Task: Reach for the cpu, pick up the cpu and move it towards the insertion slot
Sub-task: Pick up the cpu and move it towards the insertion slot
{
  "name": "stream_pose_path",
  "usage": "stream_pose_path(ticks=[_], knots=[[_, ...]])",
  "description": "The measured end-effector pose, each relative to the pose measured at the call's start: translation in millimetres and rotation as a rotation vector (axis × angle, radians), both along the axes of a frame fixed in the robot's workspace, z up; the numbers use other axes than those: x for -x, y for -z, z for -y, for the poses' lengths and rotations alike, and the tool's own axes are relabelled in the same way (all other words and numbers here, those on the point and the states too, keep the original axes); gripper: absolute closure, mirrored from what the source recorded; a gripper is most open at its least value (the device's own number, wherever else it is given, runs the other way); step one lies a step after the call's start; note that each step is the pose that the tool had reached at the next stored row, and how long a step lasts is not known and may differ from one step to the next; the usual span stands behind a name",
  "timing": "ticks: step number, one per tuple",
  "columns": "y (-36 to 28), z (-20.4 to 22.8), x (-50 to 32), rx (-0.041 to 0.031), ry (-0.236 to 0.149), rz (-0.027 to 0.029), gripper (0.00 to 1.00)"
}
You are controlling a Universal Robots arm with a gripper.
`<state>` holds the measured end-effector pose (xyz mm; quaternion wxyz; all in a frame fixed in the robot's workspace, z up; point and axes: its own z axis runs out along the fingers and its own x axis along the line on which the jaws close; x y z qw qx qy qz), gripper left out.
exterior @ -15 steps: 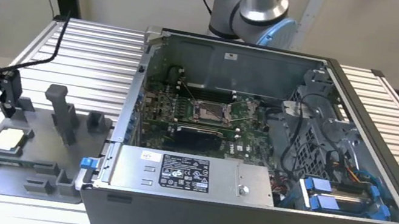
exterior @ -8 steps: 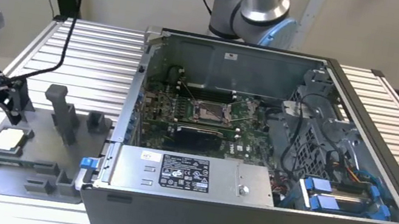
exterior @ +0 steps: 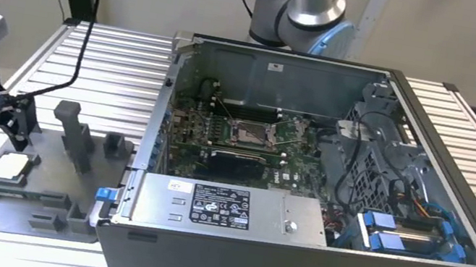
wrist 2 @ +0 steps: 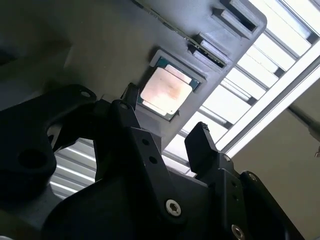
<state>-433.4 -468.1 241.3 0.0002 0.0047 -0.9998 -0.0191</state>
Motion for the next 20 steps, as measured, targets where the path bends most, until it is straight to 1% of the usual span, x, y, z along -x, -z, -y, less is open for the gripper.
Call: stream_pose_path(ticks=[1, 2, 4, 15, 20], knots=[[0.1, 0.0, 0.0, 0.0000, 0.000, 0.0000, 0.00], [1.8, 0.0, 0.0, -0.0003, 0.000, 0.0005, 0.00], [6.6, 0.0, 0.0, -0.0001, 0.000, 0.0002, 0.00], [25.7, 0.0, 2.4, 0.0000, 0.003, 0.0001, 0.00], [31.0, -0.1, 3.6, -0.0001, 0.004, 0.0001, 0.00]])
